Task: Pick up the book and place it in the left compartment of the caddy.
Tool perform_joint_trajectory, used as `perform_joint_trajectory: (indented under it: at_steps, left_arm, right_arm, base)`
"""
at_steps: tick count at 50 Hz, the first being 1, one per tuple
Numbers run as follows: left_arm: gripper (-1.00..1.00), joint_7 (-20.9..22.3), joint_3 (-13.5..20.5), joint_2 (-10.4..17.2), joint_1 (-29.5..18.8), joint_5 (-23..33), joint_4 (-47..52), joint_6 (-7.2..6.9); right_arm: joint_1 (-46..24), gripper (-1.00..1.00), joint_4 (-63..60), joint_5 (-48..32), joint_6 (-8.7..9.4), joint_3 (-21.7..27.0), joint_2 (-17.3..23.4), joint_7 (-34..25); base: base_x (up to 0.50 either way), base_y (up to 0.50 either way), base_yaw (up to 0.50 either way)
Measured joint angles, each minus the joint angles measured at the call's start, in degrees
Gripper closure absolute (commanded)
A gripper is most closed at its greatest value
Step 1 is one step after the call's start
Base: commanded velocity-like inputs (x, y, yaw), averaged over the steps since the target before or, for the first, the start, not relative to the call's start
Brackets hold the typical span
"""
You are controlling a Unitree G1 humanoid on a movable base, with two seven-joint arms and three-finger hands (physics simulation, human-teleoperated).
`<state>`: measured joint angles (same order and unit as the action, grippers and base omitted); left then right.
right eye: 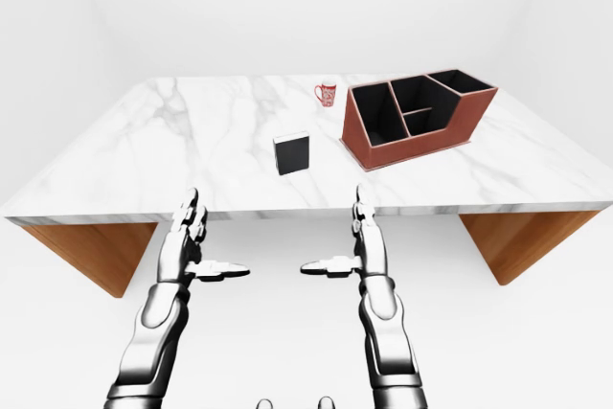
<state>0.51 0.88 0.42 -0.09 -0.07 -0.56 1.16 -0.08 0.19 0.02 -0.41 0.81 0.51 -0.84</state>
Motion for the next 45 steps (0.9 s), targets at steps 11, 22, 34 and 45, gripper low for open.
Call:
perform_joint_trajectory:
  at_steps: [11,22,34,45]
  left_arm:
    - [-1.0,0.5,0.8,0.5,0.2,0.6,-0.7,2.52]
    - [-1.0,0.3,0.6,0.5,1.3,2.0,0.1,3.84]
    - [-1.0,0.2,1.1,0.5,1.6,1.4,0.7,3.84]
    - [-1.0,-0.2,0.9,0.5,2.2,2.1,2.1,3.84]
  right_arm:
    - [0.0,-1.0,0.0,-0.3,-0.53,0.8,0.5,-1.0]
    - [0.9,-1.0,-2.1,-1.3,-0.9,0.8,0.5,-0.9]
    - [4.0,-1.0,-13.0,-0.2,3.47,3.3,1.0,-1.6]
    - [6.0,-1.0,-29.4,2.7,5.41,10.1,1.4,-4.2]
  base:
    - [0.0,0.0,0.0]
    - [0.0,0.0,0.0]
    - [0.0,0.0,0.0]
    - [0.0,0.0,0.0]
